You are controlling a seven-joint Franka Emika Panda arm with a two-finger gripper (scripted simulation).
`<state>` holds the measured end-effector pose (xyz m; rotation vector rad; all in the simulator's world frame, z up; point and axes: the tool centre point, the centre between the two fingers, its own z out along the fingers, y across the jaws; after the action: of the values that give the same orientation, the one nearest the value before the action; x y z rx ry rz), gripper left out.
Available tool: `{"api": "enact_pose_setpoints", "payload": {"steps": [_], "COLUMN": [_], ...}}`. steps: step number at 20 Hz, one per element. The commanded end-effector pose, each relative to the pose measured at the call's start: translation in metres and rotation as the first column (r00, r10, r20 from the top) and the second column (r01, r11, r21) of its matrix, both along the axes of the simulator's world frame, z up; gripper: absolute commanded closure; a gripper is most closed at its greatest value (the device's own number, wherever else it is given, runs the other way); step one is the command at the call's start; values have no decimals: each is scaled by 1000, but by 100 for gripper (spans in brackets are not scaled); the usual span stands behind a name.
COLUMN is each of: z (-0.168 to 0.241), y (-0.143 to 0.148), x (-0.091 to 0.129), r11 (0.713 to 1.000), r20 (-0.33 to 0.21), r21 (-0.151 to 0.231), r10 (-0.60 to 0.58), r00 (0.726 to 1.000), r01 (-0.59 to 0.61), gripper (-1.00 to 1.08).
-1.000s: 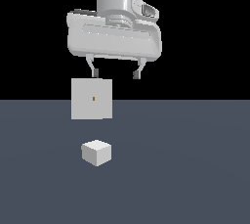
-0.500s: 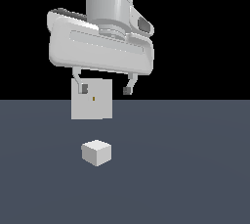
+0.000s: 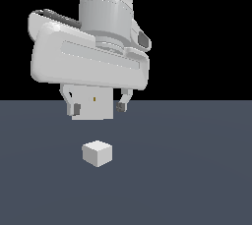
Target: Plug the charger into the wall socket.
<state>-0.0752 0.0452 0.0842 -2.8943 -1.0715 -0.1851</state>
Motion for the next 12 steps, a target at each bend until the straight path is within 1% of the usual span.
{"api": "enact_pose_setpoints", "payload": {"steps": [1, 6, 12], "z": [-6, -16, -22], "y": [1, 2, 2], "x": [-5, -13, -17], "r11": [999, 994, 990], "r20": [7, 15, 20], "r21": [3, 8, 10], "r10": [45, 107, 141], "r00": [999, 994, 990], "r01": [-45, -107, -141], "gripper": [-92, -92, -92]}}
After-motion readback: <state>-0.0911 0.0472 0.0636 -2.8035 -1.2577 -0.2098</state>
